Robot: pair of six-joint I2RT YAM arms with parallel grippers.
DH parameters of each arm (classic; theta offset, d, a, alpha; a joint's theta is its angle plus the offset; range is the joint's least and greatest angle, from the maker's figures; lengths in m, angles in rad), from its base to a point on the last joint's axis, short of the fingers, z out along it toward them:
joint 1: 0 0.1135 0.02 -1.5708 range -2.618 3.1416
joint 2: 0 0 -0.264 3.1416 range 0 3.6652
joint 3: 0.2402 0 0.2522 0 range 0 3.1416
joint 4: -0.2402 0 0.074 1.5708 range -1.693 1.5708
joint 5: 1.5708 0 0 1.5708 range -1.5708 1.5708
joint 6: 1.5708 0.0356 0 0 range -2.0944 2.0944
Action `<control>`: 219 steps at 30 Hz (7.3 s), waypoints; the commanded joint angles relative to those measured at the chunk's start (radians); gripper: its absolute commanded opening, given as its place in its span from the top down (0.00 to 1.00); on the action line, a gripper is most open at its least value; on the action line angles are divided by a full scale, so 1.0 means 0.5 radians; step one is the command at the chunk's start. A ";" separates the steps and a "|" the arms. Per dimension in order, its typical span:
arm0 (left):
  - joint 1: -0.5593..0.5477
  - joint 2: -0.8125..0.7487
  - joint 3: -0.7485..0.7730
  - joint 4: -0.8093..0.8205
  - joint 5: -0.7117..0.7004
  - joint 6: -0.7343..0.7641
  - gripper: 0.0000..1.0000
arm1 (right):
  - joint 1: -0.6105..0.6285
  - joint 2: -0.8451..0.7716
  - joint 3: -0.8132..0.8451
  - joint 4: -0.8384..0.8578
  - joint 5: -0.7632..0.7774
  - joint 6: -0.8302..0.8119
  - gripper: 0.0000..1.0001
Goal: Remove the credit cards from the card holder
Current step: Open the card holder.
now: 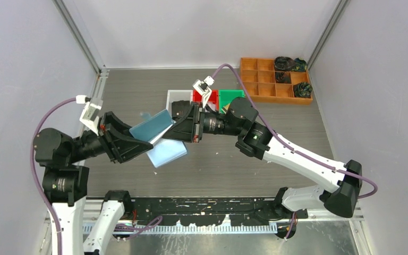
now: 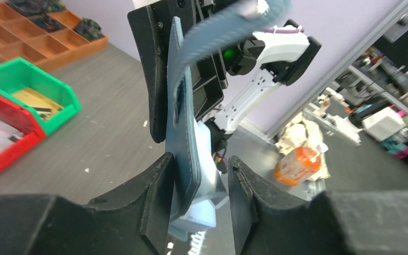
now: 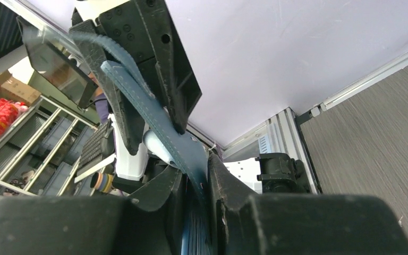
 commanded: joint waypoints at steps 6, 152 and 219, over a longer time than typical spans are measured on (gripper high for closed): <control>-0.004 -0.133 0.264 -0.511 -0.010 0.891 0.60 | -0.026 -0.123 0.095 -0.037 0.038 0.078 0.98; -0.007 -0.187 0.167 -0.213 0.080 0.537 0.63 | 0.038 -0.282 -0.186 0.561 0.303 0.236 0.99; -0.005 -0.204 -0.185 0.308 -0.381 -0.074 0.80 | 0.176 -0.129 -0.133 0.758 0.211 0.289 0.97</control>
